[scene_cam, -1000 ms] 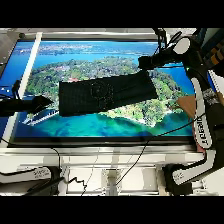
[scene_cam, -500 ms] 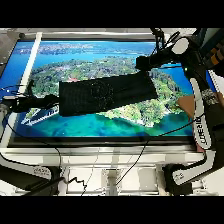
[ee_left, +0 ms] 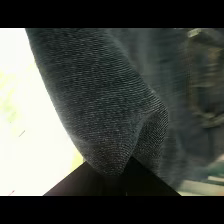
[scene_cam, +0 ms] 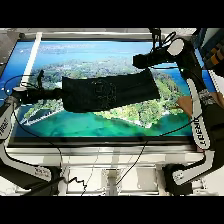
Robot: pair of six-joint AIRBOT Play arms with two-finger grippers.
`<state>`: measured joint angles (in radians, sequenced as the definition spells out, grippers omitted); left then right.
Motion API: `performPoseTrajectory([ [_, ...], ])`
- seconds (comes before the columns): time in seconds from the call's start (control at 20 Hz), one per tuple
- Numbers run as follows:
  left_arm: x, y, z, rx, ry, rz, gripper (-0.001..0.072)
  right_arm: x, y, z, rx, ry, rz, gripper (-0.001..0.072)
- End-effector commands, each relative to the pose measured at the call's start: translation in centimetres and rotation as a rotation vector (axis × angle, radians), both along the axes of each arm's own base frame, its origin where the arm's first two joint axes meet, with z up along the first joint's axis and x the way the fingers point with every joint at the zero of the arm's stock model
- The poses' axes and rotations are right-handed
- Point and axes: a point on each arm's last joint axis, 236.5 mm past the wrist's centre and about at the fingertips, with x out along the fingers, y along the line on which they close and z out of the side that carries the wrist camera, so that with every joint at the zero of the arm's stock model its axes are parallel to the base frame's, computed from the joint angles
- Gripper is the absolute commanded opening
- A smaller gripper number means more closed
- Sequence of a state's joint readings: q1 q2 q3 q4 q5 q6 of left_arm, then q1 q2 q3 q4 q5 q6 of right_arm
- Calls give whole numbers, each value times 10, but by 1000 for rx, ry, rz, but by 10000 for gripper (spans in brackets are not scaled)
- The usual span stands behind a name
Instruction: Fold the clothes and pants, and hang the long-sleeved shirts on hangers.
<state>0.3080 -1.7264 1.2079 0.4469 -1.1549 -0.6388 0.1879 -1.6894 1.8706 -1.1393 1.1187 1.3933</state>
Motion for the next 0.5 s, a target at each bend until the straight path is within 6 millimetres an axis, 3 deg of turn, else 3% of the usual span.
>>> performPoseTrajectory([
  [0.0,4,-17,55,-68,-78,-91,39,11,-2,-11,5,4,-43,24],
  [0.15,5,-34,118,-78,-155,-123,39,21,7,-55,34,99,-103,24],
  [0.25,3,-53,172,-127,-257,-129,39,18,30,-102,38,196,-107,24],
  [0.35,-5,-74,220,-215,-332,-130,39,11,68,-147,67,277,-106,23],
  [0.45,-15,-93,239,-243,-337,-148,39,1,125,-169,180,324,-85,23],
])
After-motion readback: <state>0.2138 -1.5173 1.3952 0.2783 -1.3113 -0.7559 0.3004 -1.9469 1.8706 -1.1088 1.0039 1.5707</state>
